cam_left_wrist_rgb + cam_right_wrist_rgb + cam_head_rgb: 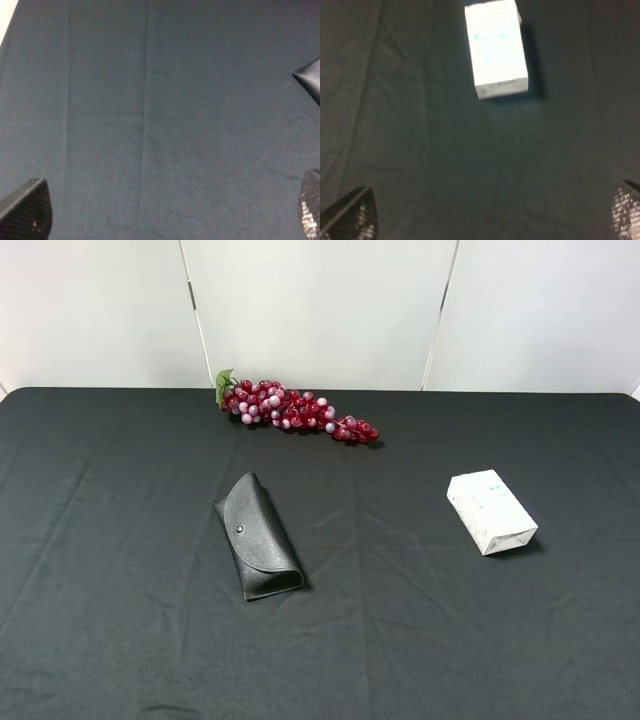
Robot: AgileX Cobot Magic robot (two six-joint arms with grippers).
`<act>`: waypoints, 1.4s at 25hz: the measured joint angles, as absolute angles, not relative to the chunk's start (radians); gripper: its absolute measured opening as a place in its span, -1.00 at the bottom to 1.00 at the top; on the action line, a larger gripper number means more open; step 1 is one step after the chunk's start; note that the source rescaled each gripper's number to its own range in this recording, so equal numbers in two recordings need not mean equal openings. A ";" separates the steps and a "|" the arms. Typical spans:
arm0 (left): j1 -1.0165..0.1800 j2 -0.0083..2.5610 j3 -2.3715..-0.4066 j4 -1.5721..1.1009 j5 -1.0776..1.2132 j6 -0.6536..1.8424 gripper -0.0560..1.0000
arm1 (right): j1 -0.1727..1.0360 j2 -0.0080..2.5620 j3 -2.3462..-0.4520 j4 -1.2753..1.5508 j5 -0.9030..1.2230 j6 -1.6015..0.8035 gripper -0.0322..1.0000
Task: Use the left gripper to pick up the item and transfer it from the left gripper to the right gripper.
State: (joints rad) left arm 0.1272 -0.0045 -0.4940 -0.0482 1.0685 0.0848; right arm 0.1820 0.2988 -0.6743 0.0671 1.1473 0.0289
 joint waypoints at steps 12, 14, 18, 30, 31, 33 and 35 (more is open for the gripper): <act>0.127 -0.004 -0.494 -0.048 1.066 0.085 0.97 | 0.182 -0.004 -0.504 0.069 1.042 0.029 1.00; 0.127 -0.004 -0.494 -0.048 1.063 0.085 0.97 | 0.182 -0.004 -0.493 0.069 1.042 0.029 1.00; 0.127 -0.004 -0.494 -0.048 1.062 0.085 0.97 | 0.182 -0.006 -0.493 0.067 1.028 0.029 1.00; 0.127 -0.004 -0.494 -0.048 1.062 0.085 0.96 | 0.165 -0.006 -0.493 0.067 1.026 0.029 1.00; 0.127 -0.004 -0.494 -0.048 1.062 0.085 0.96 | 0.147 -0.006 -0.493 0.067 1.026 0.029 1.00; 0.127 -0.004 -0.494 -0.047 1.062 0.085 0.96 | 0.090 -0.006 -0.493 0.067 1.026 0.029 1.00; 0.127 -0.004 -0.494 -0.047 1.062 0.085 0.96 | 0.033 -0.006 -0.493 0.067 1.026 0.029 1.00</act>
